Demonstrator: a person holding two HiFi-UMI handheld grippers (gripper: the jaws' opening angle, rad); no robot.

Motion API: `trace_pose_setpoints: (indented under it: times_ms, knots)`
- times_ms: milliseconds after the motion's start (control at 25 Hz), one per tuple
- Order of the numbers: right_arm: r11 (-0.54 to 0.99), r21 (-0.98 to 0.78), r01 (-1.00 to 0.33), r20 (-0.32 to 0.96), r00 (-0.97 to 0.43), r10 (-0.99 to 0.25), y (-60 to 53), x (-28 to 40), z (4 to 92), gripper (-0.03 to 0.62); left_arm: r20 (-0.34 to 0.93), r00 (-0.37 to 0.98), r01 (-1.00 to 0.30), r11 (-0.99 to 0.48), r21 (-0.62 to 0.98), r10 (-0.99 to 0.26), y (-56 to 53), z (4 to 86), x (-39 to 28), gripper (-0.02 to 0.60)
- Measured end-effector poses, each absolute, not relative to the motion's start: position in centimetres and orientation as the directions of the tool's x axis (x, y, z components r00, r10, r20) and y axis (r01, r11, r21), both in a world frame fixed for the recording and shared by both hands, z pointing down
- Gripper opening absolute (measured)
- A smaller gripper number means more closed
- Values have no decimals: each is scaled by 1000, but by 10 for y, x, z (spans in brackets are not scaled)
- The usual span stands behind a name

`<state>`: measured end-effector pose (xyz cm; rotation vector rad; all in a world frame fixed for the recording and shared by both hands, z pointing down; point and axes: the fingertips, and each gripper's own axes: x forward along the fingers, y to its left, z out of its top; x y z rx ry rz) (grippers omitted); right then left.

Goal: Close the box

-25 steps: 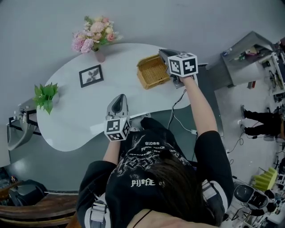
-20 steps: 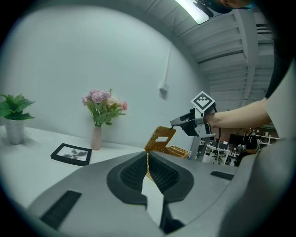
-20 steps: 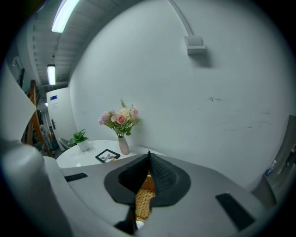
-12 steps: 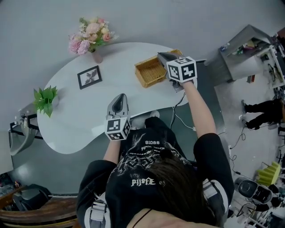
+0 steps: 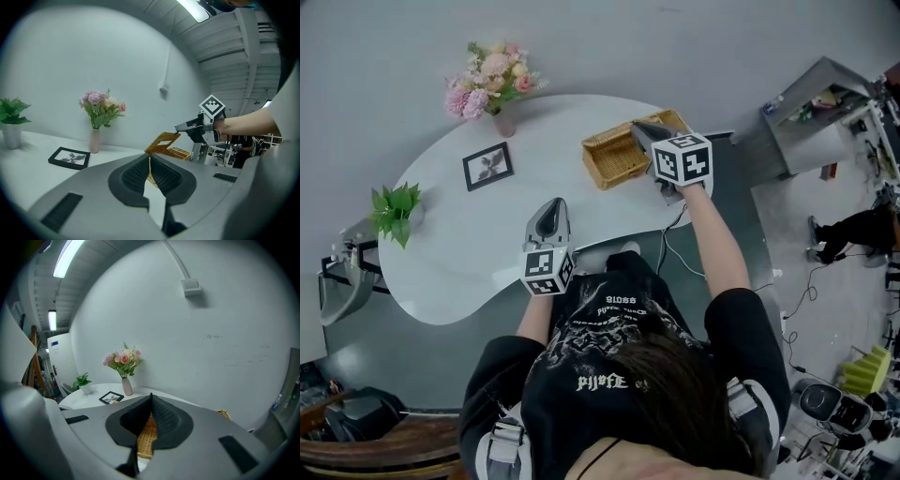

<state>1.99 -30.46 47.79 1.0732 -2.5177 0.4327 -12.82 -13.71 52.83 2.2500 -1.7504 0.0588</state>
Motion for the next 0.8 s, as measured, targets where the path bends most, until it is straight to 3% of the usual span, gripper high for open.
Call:
trace_pose_setpoints:
  times_ms: [800]
  knots:
    - [647,-165,-744,472,-636,-611,-279,38,510,34,241,286,-950,-241,199,-928,-134,544,-106,28]
